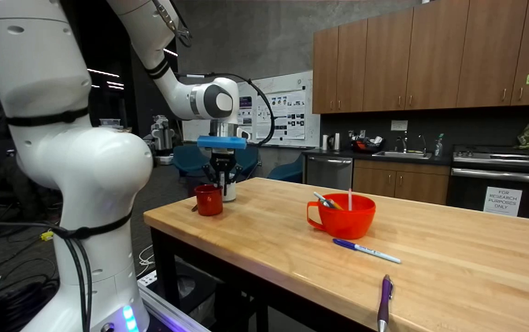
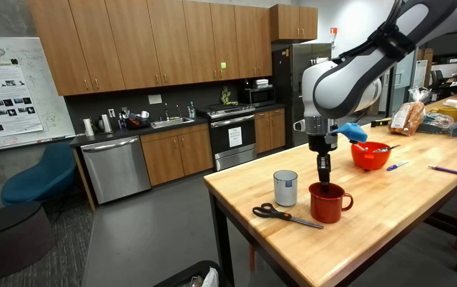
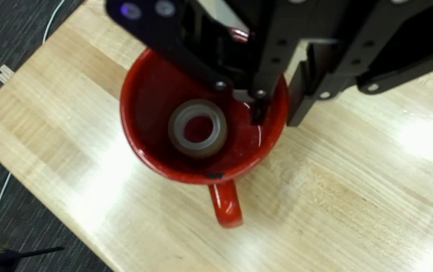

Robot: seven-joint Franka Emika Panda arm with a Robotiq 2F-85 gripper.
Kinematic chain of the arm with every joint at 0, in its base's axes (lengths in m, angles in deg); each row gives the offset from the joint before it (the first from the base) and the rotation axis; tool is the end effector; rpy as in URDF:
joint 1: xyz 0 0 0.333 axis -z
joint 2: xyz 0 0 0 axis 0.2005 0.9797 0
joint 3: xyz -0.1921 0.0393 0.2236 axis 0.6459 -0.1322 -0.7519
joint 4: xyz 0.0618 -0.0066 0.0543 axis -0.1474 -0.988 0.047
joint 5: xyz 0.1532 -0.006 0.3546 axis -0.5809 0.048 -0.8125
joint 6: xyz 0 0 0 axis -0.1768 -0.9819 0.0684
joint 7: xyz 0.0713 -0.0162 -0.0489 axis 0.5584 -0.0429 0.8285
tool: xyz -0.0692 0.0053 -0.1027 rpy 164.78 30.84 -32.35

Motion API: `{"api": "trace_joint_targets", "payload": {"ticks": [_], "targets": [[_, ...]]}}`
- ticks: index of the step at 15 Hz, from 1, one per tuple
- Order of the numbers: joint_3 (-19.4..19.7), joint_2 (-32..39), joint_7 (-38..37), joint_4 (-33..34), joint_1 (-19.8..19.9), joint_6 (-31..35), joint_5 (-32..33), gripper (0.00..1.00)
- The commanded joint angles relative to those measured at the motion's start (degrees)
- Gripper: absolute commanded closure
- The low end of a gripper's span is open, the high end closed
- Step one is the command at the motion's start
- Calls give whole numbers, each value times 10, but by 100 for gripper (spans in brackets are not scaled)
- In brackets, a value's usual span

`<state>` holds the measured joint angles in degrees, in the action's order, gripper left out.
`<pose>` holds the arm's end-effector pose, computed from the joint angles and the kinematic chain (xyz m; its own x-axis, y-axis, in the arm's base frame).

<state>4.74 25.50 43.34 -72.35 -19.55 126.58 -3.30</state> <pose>0.4028 0.0531 0.3113 0.8334 0.5479 -0.0723 0.5451 -0.8365 -0.0567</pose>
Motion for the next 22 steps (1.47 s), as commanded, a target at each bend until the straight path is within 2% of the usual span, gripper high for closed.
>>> {"api": "trace_joint_targets", "payload": {"ticks": [1, 4, 8, 11, 16, 22], "targets": [[-2, -13, -5, 8, 9, -8, 7, 49], [-4, -44, -10, 2, 8, -27, 6, 30], [-10, -86, -16, -2, 3, -86, 8, 2], [-14, -124, -27, -4, 3, -124, 15, 0], [-19, -198, -95, -9, 29, -150, 80, 0], [2, -240, -159, 29, 100, -192, 165, 0]]}}
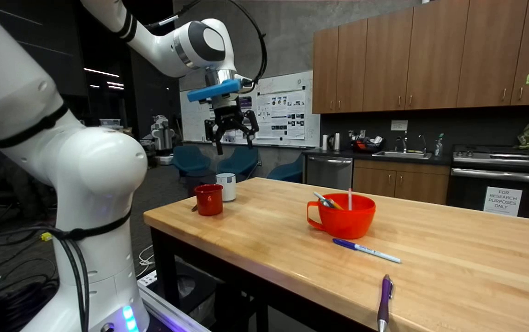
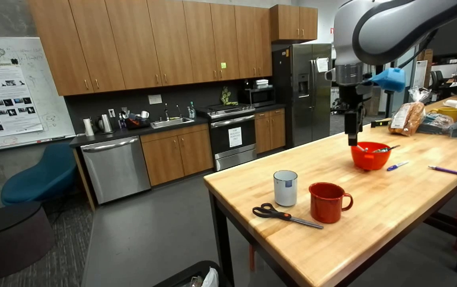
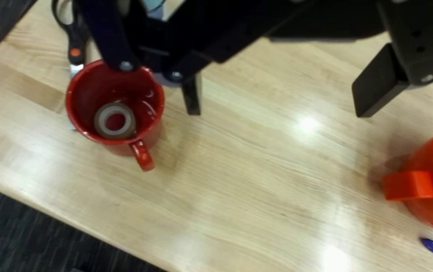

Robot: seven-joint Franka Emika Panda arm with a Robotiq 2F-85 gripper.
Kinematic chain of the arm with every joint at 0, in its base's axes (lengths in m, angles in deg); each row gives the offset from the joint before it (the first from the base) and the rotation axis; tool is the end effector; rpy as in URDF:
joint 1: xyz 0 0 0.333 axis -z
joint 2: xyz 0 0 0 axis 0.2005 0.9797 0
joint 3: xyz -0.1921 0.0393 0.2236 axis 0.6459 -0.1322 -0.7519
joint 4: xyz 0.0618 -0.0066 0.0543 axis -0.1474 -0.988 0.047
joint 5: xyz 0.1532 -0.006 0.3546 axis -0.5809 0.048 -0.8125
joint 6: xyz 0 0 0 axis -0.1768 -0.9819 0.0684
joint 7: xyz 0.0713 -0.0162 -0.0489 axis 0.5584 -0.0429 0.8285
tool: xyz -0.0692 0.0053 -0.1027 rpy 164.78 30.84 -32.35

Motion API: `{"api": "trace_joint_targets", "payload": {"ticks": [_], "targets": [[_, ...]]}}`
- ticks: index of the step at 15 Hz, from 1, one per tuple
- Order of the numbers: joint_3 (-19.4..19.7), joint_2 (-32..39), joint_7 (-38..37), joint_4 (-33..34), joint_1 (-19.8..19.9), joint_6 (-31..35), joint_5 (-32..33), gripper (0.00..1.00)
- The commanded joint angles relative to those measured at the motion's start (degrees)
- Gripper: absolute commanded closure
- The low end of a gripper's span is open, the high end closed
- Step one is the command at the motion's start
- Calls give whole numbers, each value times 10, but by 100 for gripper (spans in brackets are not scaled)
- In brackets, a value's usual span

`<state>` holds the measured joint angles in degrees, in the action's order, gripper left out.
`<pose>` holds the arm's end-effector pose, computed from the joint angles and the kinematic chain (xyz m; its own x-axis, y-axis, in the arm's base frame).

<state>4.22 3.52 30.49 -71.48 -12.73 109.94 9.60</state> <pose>0.3568 -0.0103 0.4432 0.9458 0.3231 -0.0339 0.3236 -0.9277 0.1860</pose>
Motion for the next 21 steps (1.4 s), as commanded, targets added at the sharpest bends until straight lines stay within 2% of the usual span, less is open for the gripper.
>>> {"api": "trace_joint_targets", "payload": {"ticks": [1, 7, 8, 11, 21], "targets": [[12, -21, -36, 30, 43, -31, 49, 0], [54, 6, -38, 113, 91, -80, 89, 0], [50, -13, -39, 82, 77, -59, 83, 0], [62, -7, -38, 101, 83, -70, 84, 0], [61, -1, -38, 103, 83, -71, 84, 0]]}}
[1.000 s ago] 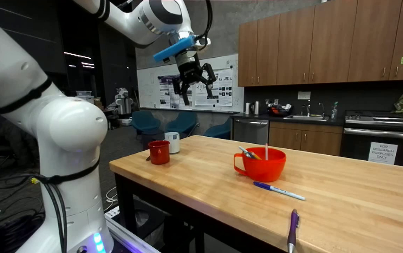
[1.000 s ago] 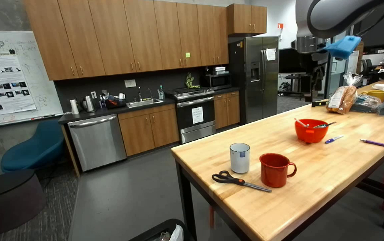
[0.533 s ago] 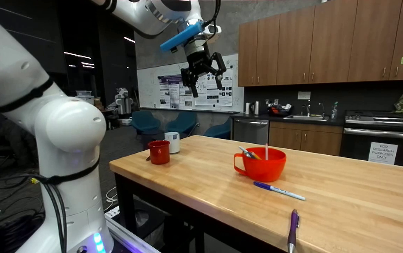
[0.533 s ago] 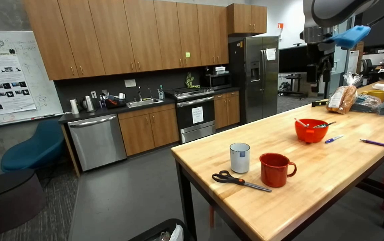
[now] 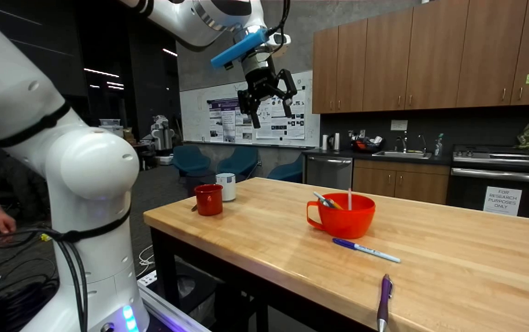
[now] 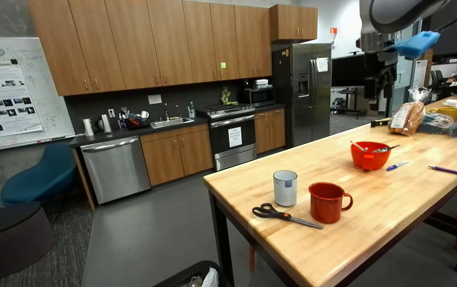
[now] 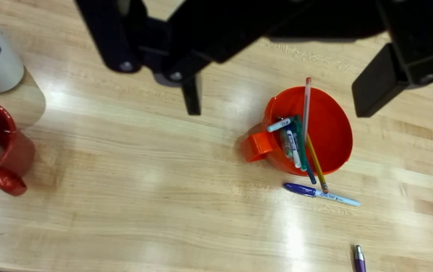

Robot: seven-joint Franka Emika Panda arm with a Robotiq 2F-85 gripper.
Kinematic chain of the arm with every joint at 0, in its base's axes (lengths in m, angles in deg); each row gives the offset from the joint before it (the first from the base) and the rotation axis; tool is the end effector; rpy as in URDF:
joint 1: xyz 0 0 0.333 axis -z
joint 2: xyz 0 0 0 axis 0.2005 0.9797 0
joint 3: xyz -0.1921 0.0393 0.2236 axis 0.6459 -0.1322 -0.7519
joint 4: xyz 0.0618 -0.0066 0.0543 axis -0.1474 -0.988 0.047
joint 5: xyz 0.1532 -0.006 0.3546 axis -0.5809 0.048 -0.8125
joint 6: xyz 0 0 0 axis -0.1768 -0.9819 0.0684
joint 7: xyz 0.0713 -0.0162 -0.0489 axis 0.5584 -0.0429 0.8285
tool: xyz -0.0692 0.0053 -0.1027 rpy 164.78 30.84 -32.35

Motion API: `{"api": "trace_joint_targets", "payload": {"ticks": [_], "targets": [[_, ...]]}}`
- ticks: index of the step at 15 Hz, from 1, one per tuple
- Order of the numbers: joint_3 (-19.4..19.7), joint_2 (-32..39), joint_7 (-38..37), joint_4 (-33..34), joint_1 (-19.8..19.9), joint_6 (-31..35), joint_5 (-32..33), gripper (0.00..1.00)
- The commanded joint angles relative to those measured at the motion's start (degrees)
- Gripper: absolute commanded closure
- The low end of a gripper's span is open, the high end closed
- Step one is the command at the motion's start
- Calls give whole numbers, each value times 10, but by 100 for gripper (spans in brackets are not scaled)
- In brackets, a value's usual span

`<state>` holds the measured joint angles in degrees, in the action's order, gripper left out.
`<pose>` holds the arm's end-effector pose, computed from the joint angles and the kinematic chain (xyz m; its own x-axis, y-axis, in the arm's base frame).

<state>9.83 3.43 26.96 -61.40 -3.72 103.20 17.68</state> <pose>0.3497 -0.1222 0.5178 0.9991 0.0385 0.0163 0.0323 -0.9589 0.2819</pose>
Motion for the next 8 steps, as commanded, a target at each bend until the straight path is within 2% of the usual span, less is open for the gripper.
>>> {"api": "trace_joint_targets", "payload": {"ticks": [1, 5, 8], "targets": [[-2, 4, -14, 2, -7, 4, 8, 0], [-3, 37, 8, 24, -30, 40, 5, 0], [-5, 84, 5, 56, -33, 70, 11, 0]]}}
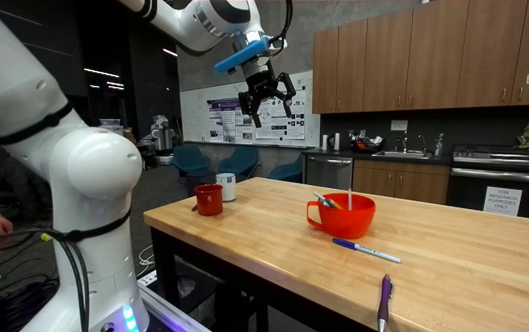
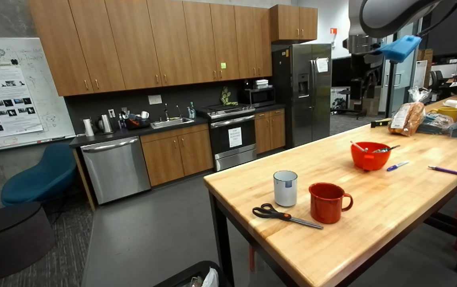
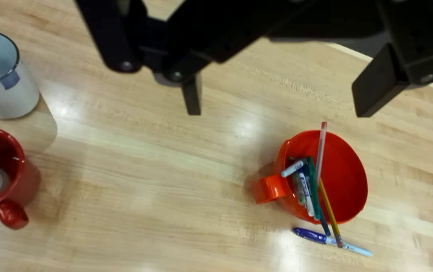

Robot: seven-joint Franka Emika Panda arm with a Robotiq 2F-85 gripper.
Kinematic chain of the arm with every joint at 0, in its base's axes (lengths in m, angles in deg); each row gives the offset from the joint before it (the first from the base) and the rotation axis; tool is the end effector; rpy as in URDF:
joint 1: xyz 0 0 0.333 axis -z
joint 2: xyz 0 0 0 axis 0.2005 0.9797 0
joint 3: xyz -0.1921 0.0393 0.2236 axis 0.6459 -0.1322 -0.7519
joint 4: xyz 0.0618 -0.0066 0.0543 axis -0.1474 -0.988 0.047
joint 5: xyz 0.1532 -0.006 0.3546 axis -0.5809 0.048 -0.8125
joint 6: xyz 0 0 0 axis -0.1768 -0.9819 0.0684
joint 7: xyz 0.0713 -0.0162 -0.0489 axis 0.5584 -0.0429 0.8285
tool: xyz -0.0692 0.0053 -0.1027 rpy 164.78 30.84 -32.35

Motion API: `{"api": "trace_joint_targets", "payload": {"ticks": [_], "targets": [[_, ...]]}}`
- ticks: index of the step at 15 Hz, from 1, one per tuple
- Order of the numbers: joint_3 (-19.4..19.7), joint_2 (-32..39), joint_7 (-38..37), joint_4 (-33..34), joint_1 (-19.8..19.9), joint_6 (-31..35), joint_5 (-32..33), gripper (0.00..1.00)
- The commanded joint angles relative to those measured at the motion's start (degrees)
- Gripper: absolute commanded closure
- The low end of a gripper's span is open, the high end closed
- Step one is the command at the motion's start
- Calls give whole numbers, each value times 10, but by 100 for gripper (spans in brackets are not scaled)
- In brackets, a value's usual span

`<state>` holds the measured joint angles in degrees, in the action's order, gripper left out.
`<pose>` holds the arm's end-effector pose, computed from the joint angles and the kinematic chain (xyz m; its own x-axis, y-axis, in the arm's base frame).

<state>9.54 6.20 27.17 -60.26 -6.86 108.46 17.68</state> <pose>0.3779 -0.1008 0.5184 0.9895 0.1252 0.0727 0.0984 -0.9497 0.2973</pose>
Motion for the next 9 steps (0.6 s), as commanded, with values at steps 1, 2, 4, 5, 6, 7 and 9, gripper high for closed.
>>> {"api": "trace_joint_targets", "payload": {"ticks": [1, 2, 4, 5, 6, 7, 9], "targets": [[-5, 77, -4, 59, 5, 26, 22, 0], [-6, 96, -9, 75, 10, 30, 32, 0], [-4, 137, -28, 110, 23, 30, 51, 0], [0, 156, -30, 126, 28, 30, 58, 0], [4, 173, -35, 141, 34, 28, 63, 0], [6, 189, -40, 157, 39, 25, 68, 0], [17, 210, -34, 178, 45, 20, 59, 0]]}}
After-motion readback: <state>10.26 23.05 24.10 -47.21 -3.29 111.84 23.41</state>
